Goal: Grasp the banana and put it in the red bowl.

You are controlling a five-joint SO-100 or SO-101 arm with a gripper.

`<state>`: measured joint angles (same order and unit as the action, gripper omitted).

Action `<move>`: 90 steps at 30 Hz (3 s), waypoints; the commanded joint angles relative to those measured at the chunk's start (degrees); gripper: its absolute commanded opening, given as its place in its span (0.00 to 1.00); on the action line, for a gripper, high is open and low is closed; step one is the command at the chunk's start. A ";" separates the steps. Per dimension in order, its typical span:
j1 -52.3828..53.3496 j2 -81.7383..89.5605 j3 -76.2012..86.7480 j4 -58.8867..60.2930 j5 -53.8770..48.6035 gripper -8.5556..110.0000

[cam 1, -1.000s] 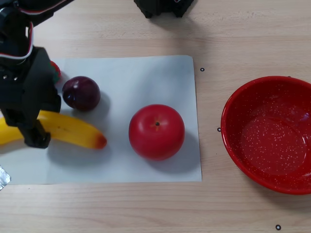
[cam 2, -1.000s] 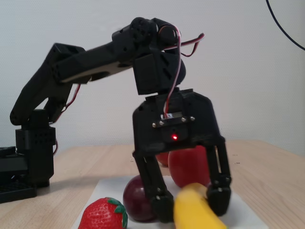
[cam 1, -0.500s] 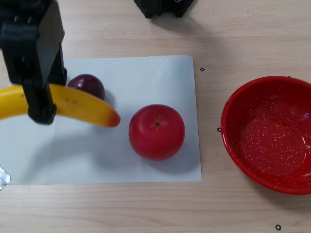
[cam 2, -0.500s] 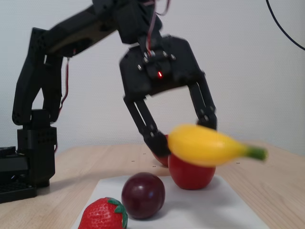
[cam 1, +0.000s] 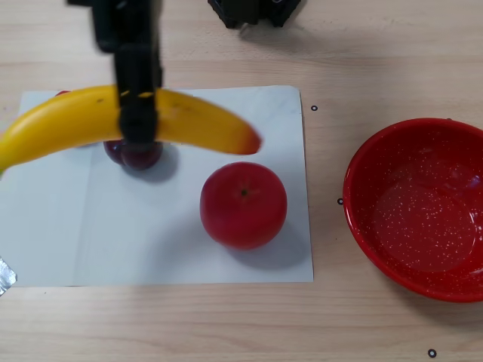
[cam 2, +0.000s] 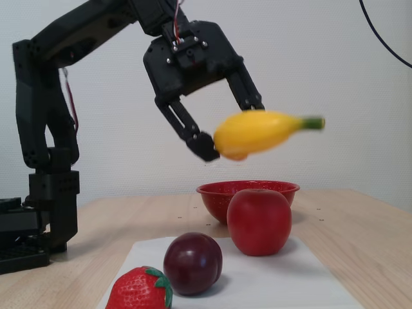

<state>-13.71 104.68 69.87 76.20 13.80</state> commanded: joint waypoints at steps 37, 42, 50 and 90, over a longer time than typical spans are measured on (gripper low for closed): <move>45.79 3.43 10.02 -34.72 -8.44 0.07; 46.41 -2.64 7.38 -34.72 -6.68 0.09; 46.49 -7.91 3.34 -30.59 -5.98 0.29; 27.95 21.45 12.22 -13.62 -8.96 0.07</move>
<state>15.56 119.00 84.02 62.31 5.80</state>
